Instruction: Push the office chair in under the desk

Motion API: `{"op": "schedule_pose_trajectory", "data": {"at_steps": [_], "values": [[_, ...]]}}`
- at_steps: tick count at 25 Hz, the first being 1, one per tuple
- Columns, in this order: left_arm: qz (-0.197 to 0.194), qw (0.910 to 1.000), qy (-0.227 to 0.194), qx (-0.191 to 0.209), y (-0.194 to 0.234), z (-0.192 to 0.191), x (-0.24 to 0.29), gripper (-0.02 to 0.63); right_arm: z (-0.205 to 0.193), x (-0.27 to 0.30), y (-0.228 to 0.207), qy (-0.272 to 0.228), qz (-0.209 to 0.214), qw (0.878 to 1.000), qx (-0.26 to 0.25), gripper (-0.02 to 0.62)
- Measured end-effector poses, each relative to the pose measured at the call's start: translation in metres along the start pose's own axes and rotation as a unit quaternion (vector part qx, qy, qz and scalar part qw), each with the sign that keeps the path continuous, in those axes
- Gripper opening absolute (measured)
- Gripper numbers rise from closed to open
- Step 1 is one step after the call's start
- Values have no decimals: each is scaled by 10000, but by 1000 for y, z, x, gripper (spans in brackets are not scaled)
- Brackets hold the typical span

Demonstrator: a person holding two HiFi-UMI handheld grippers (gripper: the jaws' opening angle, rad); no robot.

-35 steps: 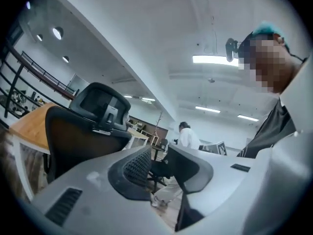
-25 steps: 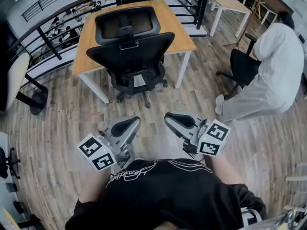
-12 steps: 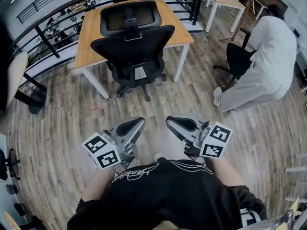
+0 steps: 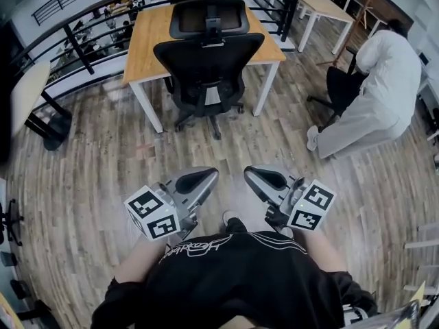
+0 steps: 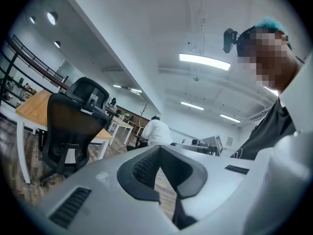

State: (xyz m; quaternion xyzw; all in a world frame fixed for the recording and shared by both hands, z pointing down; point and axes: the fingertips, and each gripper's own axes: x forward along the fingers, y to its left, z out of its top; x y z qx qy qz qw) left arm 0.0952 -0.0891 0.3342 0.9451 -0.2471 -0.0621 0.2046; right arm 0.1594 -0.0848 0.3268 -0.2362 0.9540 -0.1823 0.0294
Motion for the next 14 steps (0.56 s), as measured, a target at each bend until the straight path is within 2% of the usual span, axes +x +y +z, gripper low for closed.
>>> {"op": "schedule_pose_trajectory", "data": {"at_steps": [8,14], "values": [[-679,9957,-217,-585,-39,5,-31,8,-6,-5,42,-62,-64,9997,-223,41],[-747,9954,-375,-463,-55,15,-44,8,0,-11,60,-168,-67,9994,-281,41]]}}
